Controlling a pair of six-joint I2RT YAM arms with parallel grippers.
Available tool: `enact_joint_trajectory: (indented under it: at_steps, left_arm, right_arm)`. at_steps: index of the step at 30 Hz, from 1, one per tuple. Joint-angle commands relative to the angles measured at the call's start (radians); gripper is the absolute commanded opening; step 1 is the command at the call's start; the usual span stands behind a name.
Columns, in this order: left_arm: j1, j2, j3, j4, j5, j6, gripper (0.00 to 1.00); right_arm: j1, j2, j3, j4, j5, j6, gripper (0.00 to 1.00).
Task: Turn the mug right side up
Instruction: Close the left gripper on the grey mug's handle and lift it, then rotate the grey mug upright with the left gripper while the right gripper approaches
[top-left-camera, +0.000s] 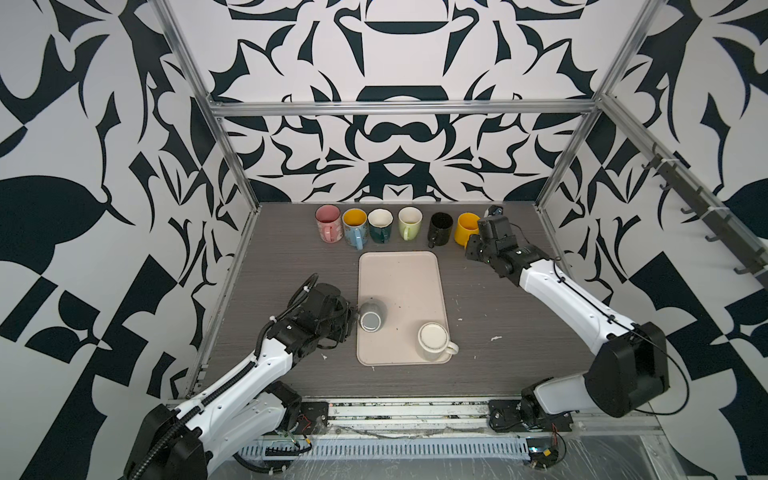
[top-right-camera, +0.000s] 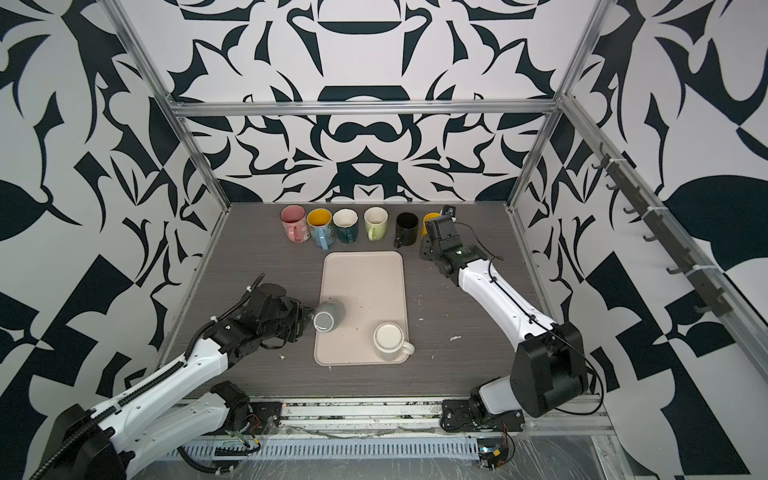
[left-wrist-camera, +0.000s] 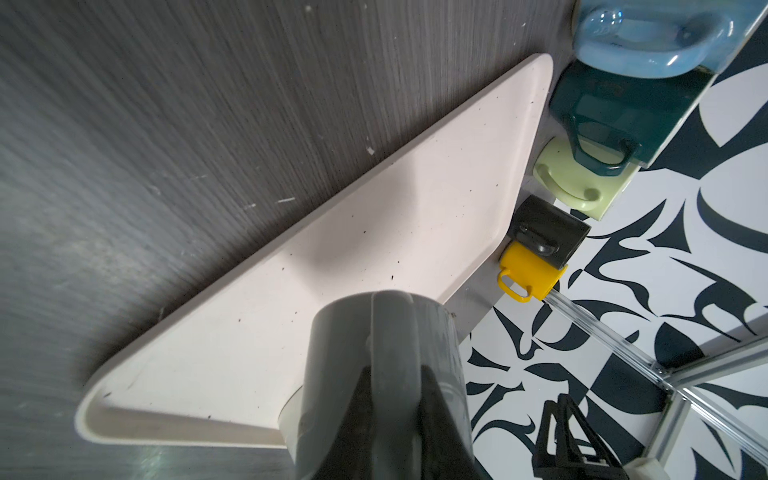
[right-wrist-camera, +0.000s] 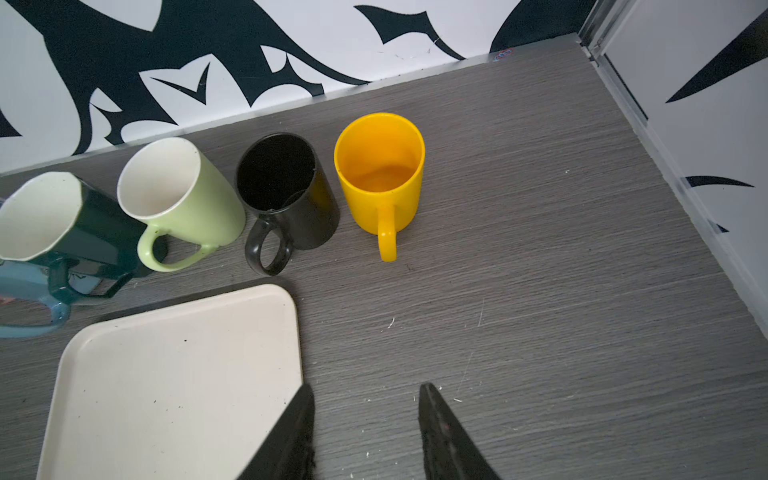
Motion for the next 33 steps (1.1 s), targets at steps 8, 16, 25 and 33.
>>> enact_joint_trajectory:
  at_steps: [8,16,25,33]
  left_arm:
    - [0.027,0.022,0.167,-0.008,-0.066,0.296,0.00]
    - [0.032,0.069,0.321,-0.028,-0.084,0.589,0.00]
    - [0.030,0.083,0.395,0.038,-0.050,0.926,0.00]
    - [0.030,-0.014,0.283,0.274,-0.054,1.186,0.00]
  right_arm:
    - [0.012,-0.043,-0.005,0.015,-0.032,0.015,0.43]
    - [0.019,-0.056,0.000,0.003,-0.059,0.013,0.42]
    - [0.037,-0.067,0.054,-0.053,-0.114,-0.001,0.41]
    - [0.047,-0.078,0.112,-0.111,-0.197,-0.006,0.40]
